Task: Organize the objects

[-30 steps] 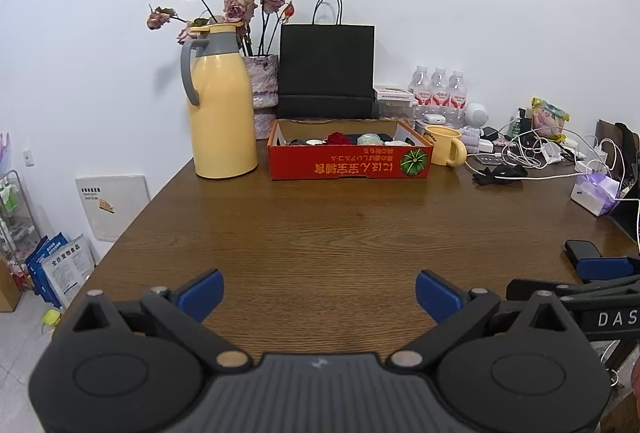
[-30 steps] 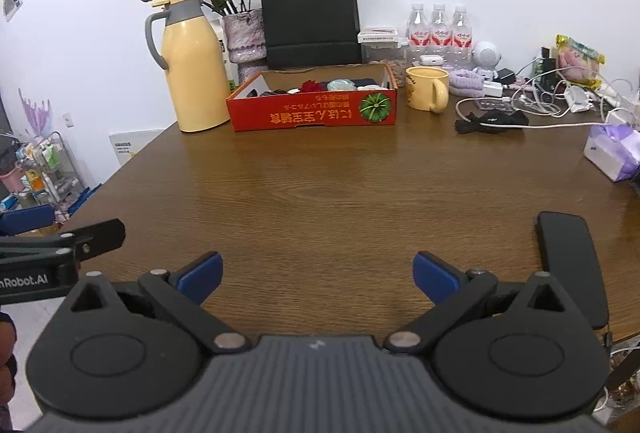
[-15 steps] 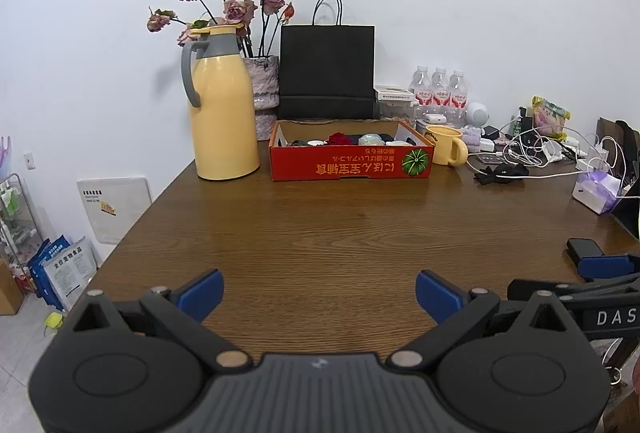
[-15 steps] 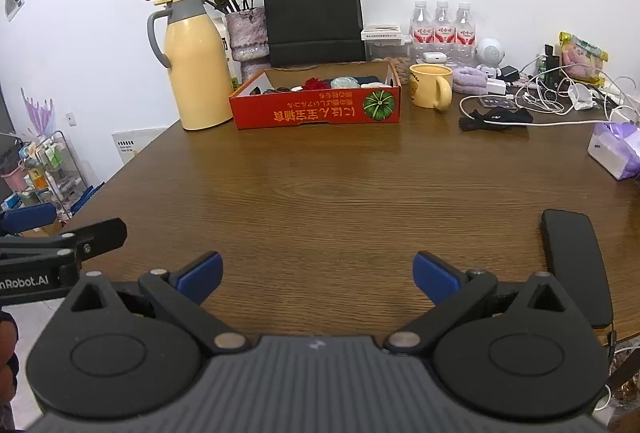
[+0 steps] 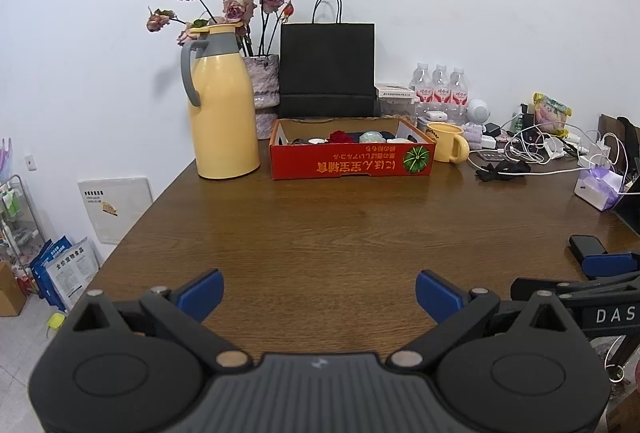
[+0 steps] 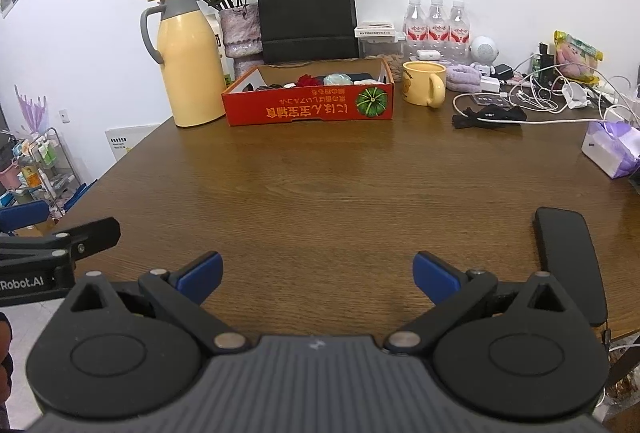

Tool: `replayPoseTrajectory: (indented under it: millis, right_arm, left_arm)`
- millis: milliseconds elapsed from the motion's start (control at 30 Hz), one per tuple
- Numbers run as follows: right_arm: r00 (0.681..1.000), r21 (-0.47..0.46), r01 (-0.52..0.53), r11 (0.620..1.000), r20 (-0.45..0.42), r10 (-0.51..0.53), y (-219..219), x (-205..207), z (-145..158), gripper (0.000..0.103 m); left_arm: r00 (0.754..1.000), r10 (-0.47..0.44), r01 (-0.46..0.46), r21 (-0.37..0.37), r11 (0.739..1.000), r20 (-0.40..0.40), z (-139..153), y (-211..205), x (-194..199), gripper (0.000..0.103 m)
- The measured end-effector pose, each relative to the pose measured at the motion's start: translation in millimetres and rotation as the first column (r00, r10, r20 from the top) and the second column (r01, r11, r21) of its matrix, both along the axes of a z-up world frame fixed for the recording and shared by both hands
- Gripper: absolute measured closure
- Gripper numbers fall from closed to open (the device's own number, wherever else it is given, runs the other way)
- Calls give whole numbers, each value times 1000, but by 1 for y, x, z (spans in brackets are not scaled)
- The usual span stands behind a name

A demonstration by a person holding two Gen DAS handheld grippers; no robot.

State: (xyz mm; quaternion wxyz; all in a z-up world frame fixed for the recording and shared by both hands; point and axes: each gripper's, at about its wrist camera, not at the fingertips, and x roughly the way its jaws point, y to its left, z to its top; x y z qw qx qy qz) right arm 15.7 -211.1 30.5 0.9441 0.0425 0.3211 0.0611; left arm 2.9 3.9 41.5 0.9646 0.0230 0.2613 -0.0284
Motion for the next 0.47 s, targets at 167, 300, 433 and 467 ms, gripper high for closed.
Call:
replayPoseTrajectory:
  millis: [167,300,433,467]
  right_arm:
    - [1000,-4,1,1000,-2,-1,-1,0,-2,0]
    - [1000,-8,6,1000,-14,-6,0,3,-7,0]
    - [1000,-20,8,1000,-26,-9,-1,5,-13,0]
    - [1000,-23,10,1000,-23,-11,0,6,-14,0]
  left_arm:
    - [1000,6,-6,-1,1000,-8,-3,0,1,0]
    - [1000,6,-6,0,1000,-22,-8,0,4,0]
    - [1000,10,-9,2,1000,-26,-15,1,5,0]
    - [1000,12,-12,3,1000,-20,-16,1,4,0]
